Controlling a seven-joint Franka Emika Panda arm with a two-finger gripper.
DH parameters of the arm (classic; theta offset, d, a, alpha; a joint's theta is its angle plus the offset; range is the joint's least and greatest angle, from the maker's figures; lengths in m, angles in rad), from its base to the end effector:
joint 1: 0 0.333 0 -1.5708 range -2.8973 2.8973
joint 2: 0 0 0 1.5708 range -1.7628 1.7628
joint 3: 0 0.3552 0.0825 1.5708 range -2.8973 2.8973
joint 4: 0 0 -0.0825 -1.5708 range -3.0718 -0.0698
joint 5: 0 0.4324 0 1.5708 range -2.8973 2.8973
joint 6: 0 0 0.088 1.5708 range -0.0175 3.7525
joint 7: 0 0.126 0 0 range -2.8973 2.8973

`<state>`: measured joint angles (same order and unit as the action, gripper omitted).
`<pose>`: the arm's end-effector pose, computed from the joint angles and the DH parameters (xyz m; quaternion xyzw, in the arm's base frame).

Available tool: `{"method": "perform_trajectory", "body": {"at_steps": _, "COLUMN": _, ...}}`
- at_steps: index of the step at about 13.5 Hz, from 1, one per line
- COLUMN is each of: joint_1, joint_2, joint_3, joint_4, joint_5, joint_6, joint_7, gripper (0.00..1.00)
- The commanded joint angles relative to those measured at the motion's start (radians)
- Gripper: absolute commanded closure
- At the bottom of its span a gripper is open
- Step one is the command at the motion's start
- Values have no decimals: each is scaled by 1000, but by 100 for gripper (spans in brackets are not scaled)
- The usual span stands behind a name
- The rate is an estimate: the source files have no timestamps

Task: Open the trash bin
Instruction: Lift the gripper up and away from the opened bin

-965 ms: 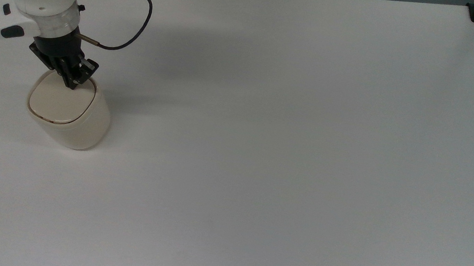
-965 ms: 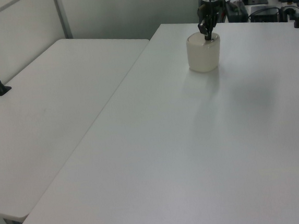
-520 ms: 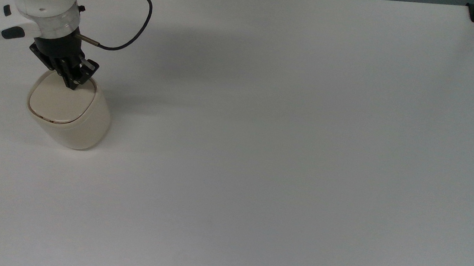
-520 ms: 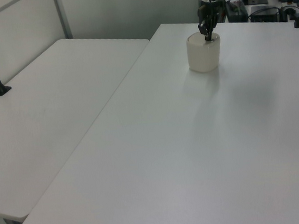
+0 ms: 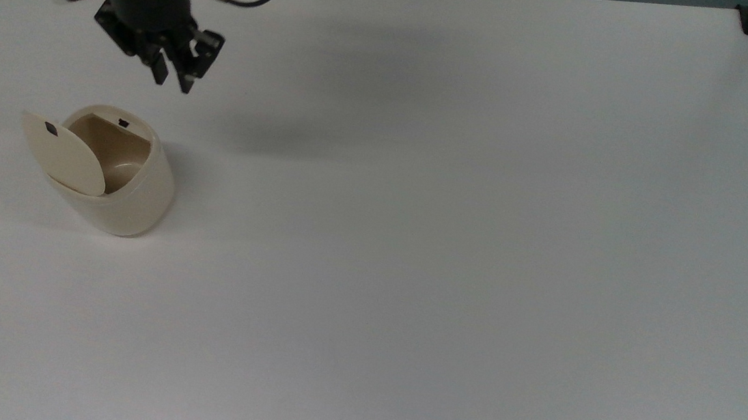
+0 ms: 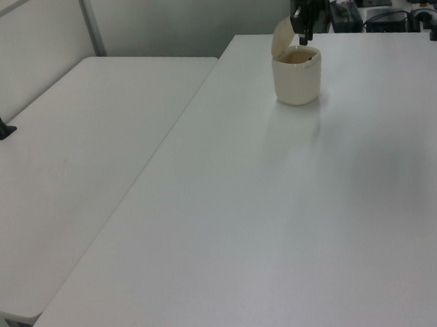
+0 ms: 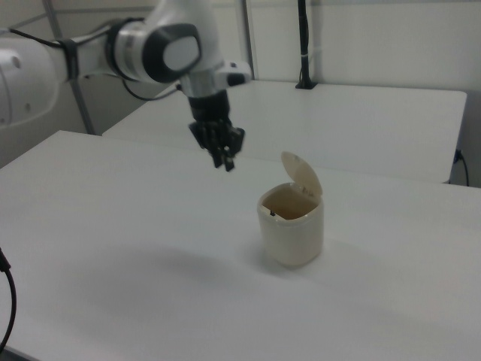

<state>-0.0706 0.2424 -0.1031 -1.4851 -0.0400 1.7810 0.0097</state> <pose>0.6897 -0.1177 0.5519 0.9954 -0.0860 0.0247 0.0341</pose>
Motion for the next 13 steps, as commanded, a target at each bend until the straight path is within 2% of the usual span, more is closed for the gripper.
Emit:
{"method": "perform_trajectory", "body": {"at_steps": 1, "joint_1": 90, "joint_2": -127, "joint_3": -10, "joint_4": -30, "joint_5": 12, "joint_6": -119, "joint_7": -5, "gripper": 48}}
{"method": "perform_trajectory", "body": {"at_steps": 2, "joint_1": 124, "joint_2": -162, "joint_3": -10, "joint_4": -30, "joint_5": 12, "joint_6": -162, "joint_7": -7, "gripper": 40}}
{"method": "perform_trajectory", "body": {"at_steps": 4, "joint_1": 175, "joint_2": -201, "joint_3": -9, "joint_4": -38, "joint_5": 3, "joint_6": -216, "joint_7": -7, "gripper": 2}}
{"method": "perform_trajectory", "body": {"at_steps": 7, "joint_1": 213, "joint_2": -210, "joint_3": -10, "joint_4": -38, "joint_5": -14, "joint_6": -248, "joint_7": -5, "gripper": 0}}
{"method": "perform_trajectory", "body": {"at_steps": 13, "joint_1": 176, "joint_2": -226, "joint_3": -16, "joint_4": -41, "joint_5": -1, "joint_6": -265, "joint_7": -10, "gripper": 0}}
